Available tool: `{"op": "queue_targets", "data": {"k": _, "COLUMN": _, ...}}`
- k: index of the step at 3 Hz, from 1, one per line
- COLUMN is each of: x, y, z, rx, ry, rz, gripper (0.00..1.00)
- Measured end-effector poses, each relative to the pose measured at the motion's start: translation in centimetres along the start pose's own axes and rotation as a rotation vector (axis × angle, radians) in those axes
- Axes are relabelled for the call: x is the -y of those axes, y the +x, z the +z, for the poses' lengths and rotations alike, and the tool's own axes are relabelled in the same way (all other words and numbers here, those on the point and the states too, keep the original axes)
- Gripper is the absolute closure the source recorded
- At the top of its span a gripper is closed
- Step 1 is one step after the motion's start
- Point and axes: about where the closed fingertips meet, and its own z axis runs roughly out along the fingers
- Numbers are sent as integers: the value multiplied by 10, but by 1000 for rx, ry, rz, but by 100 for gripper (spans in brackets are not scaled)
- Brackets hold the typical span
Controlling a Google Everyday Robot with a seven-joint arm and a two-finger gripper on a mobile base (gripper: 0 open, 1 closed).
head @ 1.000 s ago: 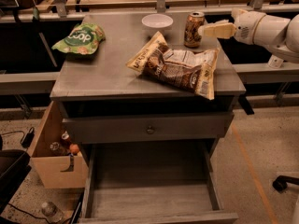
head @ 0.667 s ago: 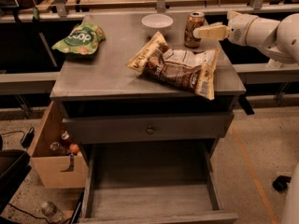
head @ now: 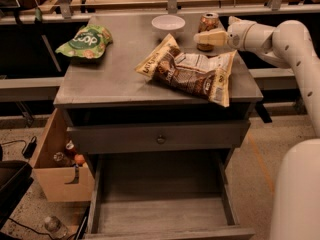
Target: Move orange can near green rice chip bag
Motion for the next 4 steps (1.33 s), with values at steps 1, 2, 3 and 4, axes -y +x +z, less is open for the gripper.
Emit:
{"op": "queue_targets", "data": {"k": 1, "x": 7, "y": -1, "z": 21, "rx": 25, "ry": 1, "rz": -7, "gripper": 19}}
{"op": "queue_targets", "data": {"k": 2, "x": 12, "y": -7, "z": 33, "rx": 40, "ry": 5, "rz": -30, "gripper": 42}}
{"op": "queue_targets", "data": {"k": 3, "x": 12, "y": -8, "z": 35, "rx": 44, "ry": 4, "rz": -31, "gripper": 64}}
{"op": "queue_targets", "data": {"k": 4, "x": 9, "y": -8, "z": 38, "rx": 43, "ry": 0, "rz": -30, "gripper": 88}}
